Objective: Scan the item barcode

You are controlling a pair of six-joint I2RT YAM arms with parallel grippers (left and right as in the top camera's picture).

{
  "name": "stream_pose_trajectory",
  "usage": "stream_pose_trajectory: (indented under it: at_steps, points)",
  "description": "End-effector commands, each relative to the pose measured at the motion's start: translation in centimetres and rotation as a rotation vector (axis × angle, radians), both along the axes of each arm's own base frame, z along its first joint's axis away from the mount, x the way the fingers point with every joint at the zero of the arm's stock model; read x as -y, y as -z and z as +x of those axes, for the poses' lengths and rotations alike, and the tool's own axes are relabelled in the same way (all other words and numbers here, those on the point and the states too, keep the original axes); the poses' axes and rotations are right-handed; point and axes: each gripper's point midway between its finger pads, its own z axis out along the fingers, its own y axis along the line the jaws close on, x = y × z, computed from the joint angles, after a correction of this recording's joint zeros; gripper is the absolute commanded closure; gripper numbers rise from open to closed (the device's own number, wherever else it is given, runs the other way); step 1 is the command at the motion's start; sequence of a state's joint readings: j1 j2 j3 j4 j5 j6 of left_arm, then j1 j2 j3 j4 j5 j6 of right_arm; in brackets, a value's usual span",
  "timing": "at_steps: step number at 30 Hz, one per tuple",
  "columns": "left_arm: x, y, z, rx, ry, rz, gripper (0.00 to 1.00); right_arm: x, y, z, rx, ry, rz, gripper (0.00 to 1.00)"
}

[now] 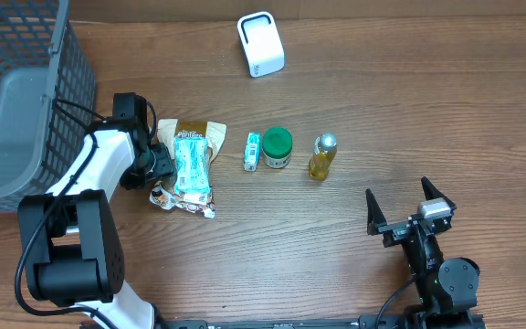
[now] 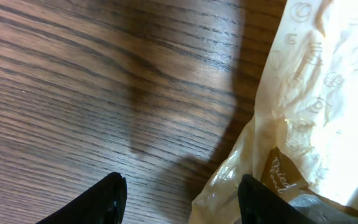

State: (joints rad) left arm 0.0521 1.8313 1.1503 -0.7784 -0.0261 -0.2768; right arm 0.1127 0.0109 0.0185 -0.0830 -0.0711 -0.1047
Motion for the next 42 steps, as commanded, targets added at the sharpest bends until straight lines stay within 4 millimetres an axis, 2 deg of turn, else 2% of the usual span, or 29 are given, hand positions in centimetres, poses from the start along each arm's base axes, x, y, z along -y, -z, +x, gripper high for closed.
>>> stream_pose_trajectory:
  at_steps: [1, 4, 8, 12, 14, 15, 42]
  points:
    - [0.5, 0.0, -0.1, -0.005, 0.034, -0.012, 0.39, 0.2, 0.3, 0.0, 0.001, 0.008, -0.001, 0.00]
    - [-0.7, -1.1, 0.7, 0.007, 0.047, 0.051, 0.39, 0.2, 0.3, 0.0, 0.001, 0.008, -0.001, 0.00]
    - [-3.4, -4.2, 2.4, 0.037, 0.016, 0.184, 0.36, 0.2, 0.3, 0.0, 0.001, 0.008, -0.001, 0.00]
    - [-4.7, -6.9, 4.7, 0.111, -0.008, 0.232, 0.16, 0.2, 0.2, 0.0, 0.001, 0.008, -0.001, 0.00]
    - [-4.7, -7.4, 5.2, 0.130, -0.011, 0.231, 0.09, 0.2, 0.2, 0.0, 0.001, 0.008, -0.001, 0.00]
    - [-4.7, -7.5, 5.2, 0.131, -0.012, 0.231, 0.00, 0.2, 0.3, 0.0, 0.001, 0.008, -0.001, 0.00]
    - [-4.7, -7.2, 4.9, 0.121, -0.010, 0.230, 0.00, 0.2, 0.3, 0.0, 0.001, 0.008, -0.001, 0.00]
